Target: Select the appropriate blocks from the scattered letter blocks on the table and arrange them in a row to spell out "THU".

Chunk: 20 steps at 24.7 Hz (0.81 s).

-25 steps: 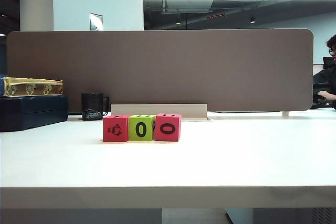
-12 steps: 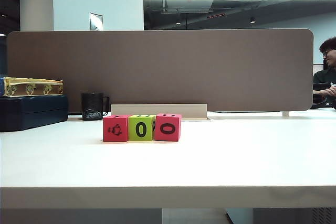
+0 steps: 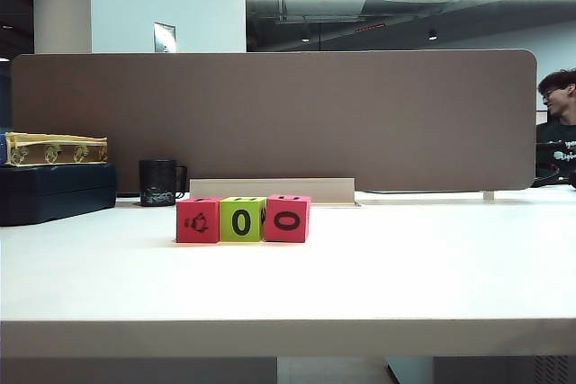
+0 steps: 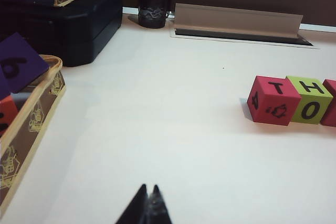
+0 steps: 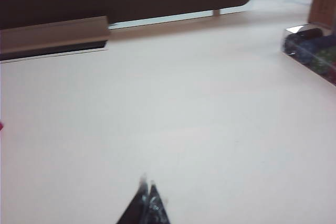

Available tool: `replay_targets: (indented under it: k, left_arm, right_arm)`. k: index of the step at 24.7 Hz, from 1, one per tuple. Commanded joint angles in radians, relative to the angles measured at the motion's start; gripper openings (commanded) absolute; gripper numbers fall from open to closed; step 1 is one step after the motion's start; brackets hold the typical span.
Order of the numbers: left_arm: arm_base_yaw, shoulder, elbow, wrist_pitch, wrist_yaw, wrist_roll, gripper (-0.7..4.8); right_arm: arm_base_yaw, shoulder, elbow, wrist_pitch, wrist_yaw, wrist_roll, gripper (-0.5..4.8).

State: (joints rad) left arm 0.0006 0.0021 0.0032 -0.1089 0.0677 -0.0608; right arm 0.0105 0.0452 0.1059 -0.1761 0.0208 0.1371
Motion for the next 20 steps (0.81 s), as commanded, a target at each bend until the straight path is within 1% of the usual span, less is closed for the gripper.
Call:
replay_targets:
  k: [1,8,14,18,20]
  left_arm:
    - [0.002,0.000,0.002,0.009,0.000,0.000,-0.05]
    - [0.002,0.000,0.002,0.010,0.000,0.000,-0.05]
    - [0.002,0.000,0.002,0.010,0.000,0.000,-0.05]
    - [0.002,0.001,0.002,0.009,0.000,0.000,-0.05]
    - [0.002,0.001,0.002,0.010,0.000,0.000,-0.05]
  right_arm:
    - [-0.035,-0.048,-0.016,0.032,-0.009,0.009,-0.04]
    - [-0.031,-0.047,-0.089,0.079,-0.024,0.021,-0.04]
    - [-0.029,-0.047,-0.105,0.064,-0.024,0.008,-0.04]
    - [0.002,-0.047,-0.105,-0.011,-0.032,-0.038,-0.04]
    - [0.009,-0.047,-0.105,-0.007,-0.045,-0.068,-0.04]
